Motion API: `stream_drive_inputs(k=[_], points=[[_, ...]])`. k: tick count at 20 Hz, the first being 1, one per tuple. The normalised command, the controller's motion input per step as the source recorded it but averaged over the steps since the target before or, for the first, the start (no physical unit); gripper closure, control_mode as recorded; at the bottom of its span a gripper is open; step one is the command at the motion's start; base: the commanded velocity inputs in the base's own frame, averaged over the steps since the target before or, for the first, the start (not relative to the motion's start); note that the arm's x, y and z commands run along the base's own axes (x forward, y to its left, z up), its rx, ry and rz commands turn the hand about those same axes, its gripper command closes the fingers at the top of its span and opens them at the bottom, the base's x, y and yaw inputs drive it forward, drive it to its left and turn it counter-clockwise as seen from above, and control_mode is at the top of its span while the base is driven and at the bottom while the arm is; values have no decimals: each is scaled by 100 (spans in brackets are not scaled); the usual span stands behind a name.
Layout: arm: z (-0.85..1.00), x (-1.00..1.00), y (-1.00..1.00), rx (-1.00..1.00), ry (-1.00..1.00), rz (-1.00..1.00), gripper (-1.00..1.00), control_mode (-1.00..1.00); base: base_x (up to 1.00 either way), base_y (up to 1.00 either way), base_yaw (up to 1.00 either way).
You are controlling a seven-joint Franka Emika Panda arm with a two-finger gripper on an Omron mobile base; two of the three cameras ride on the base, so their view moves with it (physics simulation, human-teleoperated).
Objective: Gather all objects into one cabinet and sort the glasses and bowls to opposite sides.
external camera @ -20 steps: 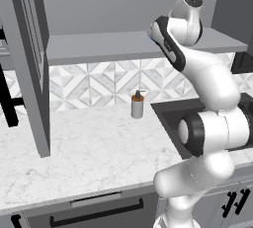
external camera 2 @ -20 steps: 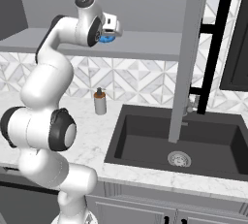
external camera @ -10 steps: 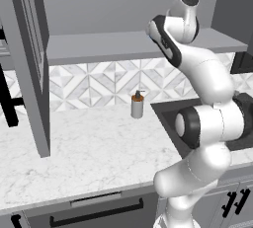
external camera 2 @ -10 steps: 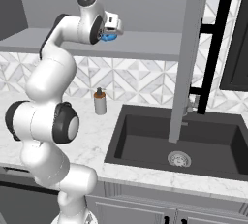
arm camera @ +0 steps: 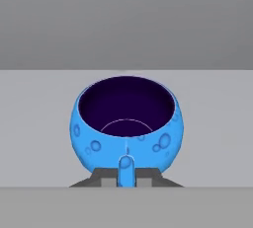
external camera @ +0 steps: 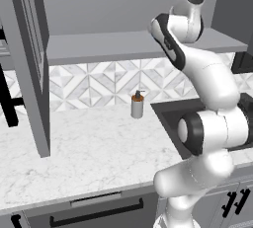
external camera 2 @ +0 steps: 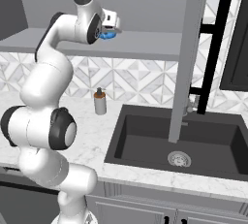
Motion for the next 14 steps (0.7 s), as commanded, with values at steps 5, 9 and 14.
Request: stream_drive_inputs(k=[5, 9, 14], points=[[-2, -87, 0, 0, -19, 0, 100, -100, 0, 0, 0], [-11, -100, 0, -4, -17, 0, 100, -100, 0, 0, 0], [2, -100, -4, -1, -10, 0, 100, -100, 0, 0, 0]])
